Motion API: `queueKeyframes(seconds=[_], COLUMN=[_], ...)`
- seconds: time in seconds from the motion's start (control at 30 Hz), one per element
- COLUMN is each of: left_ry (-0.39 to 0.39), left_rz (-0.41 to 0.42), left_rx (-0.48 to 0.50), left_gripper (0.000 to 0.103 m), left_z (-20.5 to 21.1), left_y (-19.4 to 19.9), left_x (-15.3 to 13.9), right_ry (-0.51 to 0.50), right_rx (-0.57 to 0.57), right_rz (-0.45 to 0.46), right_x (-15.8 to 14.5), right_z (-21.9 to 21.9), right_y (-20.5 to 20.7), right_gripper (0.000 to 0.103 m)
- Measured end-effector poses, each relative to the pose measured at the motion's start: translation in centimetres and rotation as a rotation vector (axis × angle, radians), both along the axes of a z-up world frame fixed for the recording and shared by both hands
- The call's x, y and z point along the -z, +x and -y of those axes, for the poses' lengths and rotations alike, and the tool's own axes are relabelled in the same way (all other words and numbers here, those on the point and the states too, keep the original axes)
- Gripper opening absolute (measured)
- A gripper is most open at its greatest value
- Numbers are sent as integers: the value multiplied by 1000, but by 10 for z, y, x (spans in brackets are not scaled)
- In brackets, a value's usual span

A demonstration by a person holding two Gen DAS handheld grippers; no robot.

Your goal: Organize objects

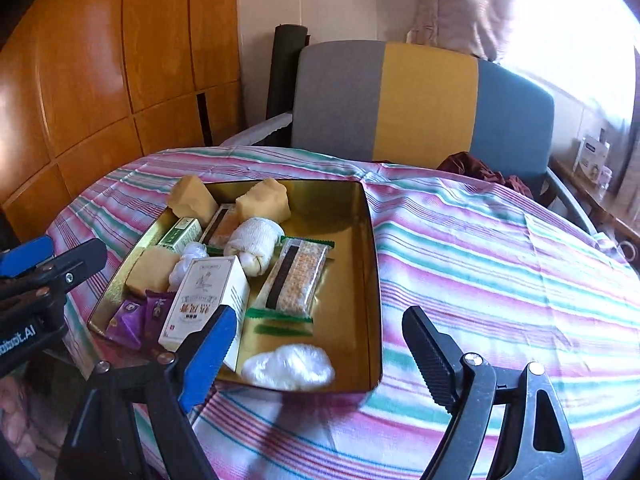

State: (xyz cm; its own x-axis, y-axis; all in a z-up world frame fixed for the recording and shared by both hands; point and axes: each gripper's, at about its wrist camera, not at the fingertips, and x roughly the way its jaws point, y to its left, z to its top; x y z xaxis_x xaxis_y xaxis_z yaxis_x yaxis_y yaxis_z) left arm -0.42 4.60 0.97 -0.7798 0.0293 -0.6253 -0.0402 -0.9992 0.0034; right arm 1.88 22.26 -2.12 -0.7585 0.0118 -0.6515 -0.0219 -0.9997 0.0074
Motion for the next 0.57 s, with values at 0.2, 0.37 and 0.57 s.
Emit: queueKeyframes(seconds=[0.2, 0.37, 0.57], left_ry=[1, 20, 30], left_rz=[-8, -11, -13], left_rx=[4, 25, 3], left_gripper=[82, 79, 78], left_z=[1, 1, 6], left_y=[4, 6, 4], left_x=[0, 0, 2], right_ry=[-12, -5, 13], right_rx=[17, 7, 0], right_rz=[2, 0, 9], right_x=[1, 0, 0], right_z=[-4, -1, 4], right_y=[4, 4, 1], right_gripper=[85, 86, 86])
